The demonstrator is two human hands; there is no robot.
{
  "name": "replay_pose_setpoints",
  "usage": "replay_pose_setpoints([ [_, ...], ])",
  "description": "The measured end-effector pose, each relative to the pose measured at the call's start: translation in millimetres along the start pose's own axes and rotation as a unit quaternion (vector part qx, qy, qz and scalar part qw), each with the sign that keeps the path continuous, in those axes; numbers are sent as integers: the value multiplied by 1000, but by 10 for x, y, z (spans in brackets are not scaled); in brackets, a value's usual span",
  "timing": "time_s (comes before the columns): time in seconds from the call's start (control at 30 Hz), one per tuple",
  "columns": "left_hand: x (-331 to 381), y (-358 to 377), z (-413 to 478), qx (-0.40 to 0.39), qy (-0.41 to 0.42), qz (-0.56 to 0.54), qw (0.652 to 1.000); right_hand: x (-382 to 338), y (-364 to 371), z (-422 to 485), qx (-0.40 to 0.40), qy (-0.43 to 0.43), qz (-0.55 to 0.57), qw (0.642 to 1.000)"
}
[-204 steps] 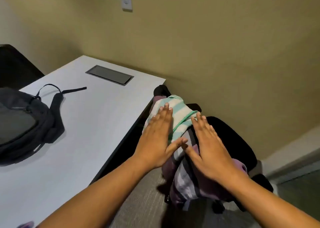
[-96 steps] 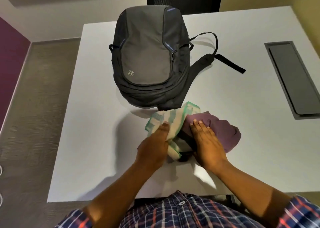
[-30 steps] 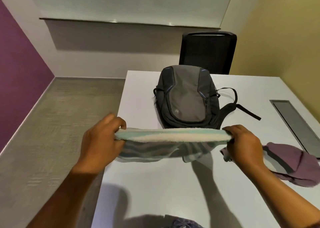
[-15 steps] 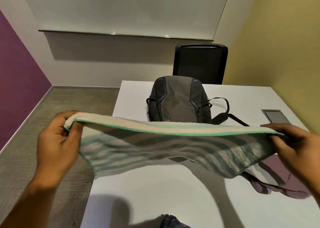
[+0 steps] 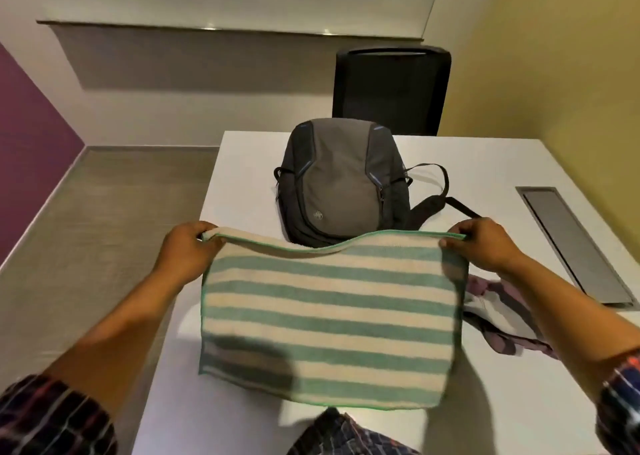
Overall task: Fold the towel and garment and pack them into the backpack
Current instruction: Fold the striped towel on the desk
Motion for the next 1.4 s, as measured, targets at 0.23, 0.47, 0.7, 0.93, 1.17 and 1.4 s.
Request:
replay_pose_setpoints([
  [0.23,-617,444,-417,-42,-3,78,996,547,657,-150,20,-26,-30,999],
  [0.47,-710,404,-754,-54,93,214,971,818,784,-509,41,-67,-27,997],
  [0.7,-795,278,-1070,-78,126,277,949,1185,997,-905,74,-136,-116,981],
  [0.93,-999,424,-1443,-189,115,318,922,1502,1384,-1133,-34,-114,-243,963],
  [1.17,-1065,616,-1561,-241,29,262,934,1475,1590,-1179,-33,-93,-228,969],
  [1.4,-1018,987,-1475,-59,-157,126,978,983,1986,-981,28,-142,-209,967],
])
Point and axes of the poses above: each hand's wrist, its own z-axis towards the middle knuckle, its own y-axis out of the palm, x = y × z, the point moved 1 cm from there along z, towards the middle knuckle, and after that the axes turned 11 degrees about y, right-handed, at the moved point
